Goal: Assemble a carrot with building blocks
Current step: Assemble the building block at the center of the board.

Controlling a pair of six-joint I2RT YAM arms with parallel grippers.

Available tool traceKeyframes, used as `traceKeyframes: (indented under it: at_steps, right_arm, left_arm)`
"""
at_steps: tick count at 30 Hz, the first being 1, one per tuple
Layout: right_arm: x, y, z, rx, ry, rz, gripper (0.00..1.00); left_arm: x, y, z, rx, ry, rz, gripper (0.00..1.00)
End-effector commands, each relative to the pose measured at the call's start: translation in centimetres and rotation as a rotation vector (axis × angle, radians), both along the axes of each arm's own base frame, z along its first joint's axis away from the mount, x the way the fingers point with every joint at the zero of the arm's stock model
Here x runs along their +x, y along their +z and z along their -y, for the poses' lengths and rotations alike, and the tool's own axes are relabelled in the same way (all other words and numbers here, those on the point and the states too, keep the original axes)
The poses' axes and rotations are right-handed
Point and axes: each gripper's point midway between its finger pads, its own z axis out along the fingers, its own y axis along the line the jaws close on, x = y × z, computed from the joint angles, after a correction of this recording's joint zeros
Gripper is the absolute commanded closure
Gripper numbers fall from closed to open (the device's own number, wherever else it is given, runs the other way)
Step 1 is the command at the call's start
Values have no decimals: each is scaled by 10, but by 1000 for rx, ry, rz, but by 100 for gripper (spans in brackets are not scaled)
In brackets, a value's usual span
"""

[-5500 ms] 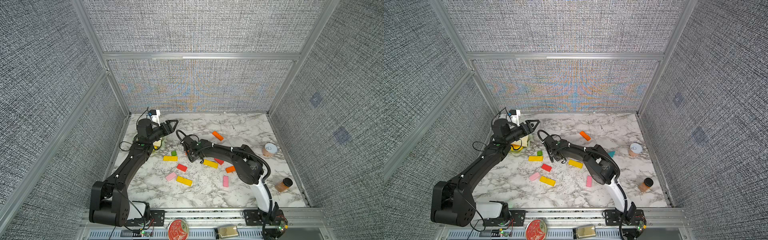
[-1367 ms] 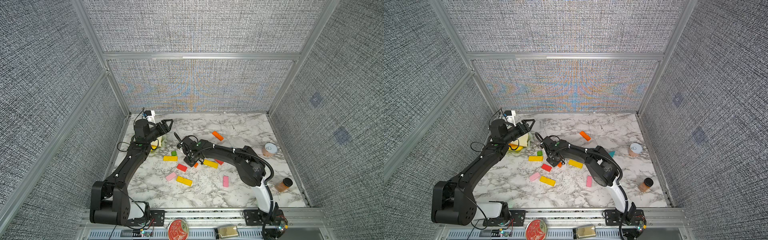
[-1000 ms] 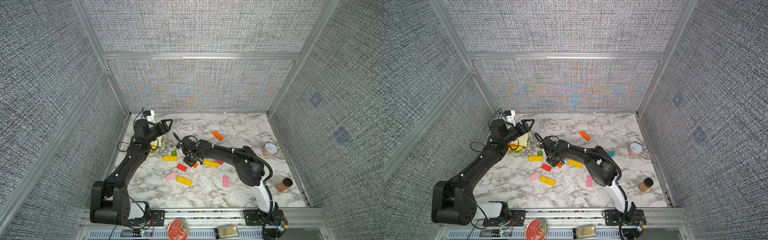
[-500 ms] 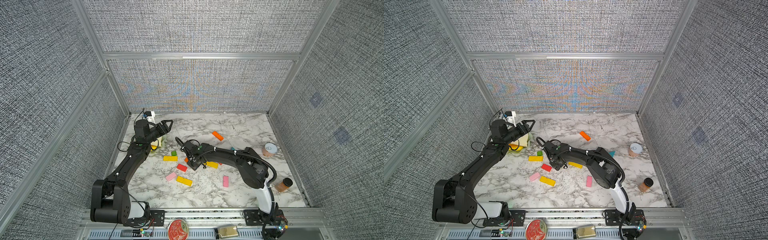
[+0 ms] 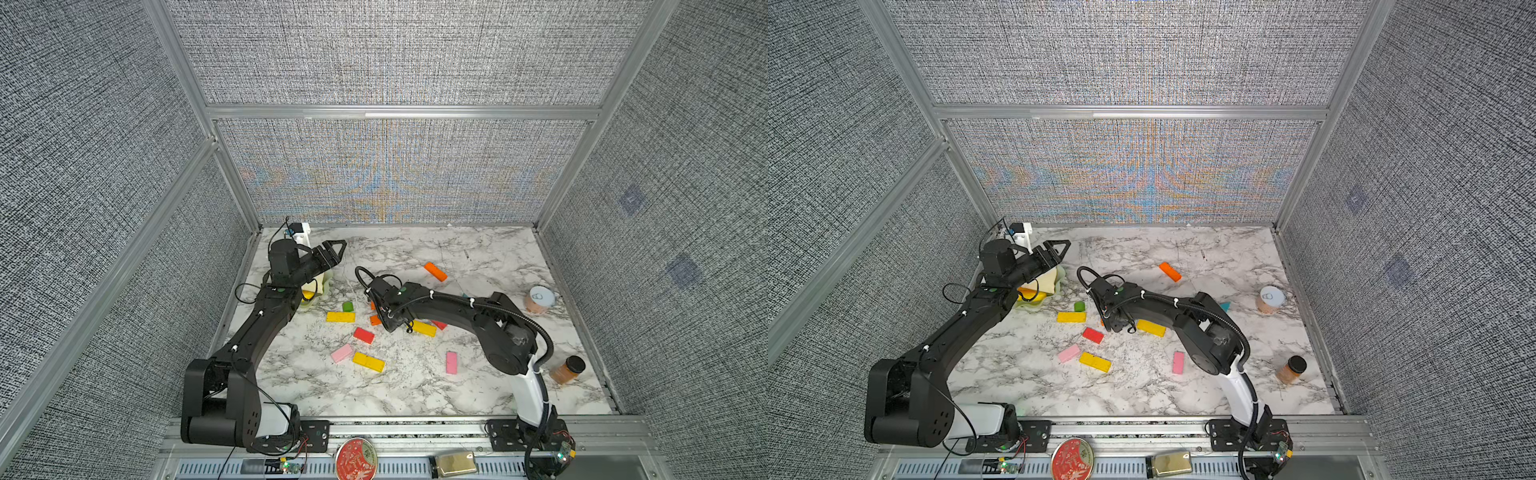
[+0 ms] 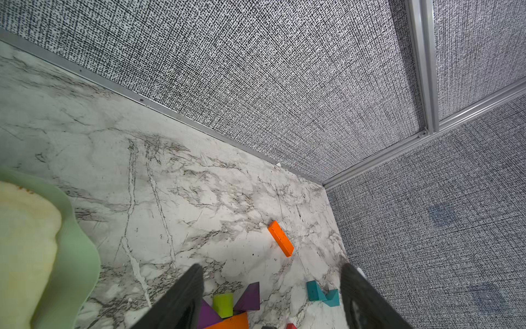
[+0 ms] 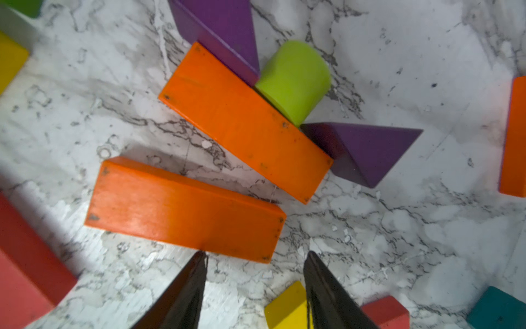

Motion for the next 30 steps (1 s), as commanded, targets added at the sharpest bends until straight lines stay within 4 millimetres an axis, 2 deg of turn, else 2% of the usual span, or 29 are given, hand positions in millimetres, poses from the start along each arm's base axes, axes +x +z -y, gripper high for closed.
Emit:
traceKeyframes:
  at_steps: [1, 12, 19, 30]
  right_arm:
    - [-1, 0, -2, 2, -19, 0, 41]
    - [-9, -5, -15, 15, -19, -4, 32]
    - [0, -2, -13, -2, -70, 39, 28]
    - [15, 2, -7, -20, -117, 76, 27]
  left_arm:
    - [0, 5, 1, -3, -10, 22, 23]
    - [-1, 7, 1, -5, -13, 24, 23]
    - [-1, 8, 1, -5, -13, 27, 23]
    - [0, 6, 1, -1, -11, 24, 23]
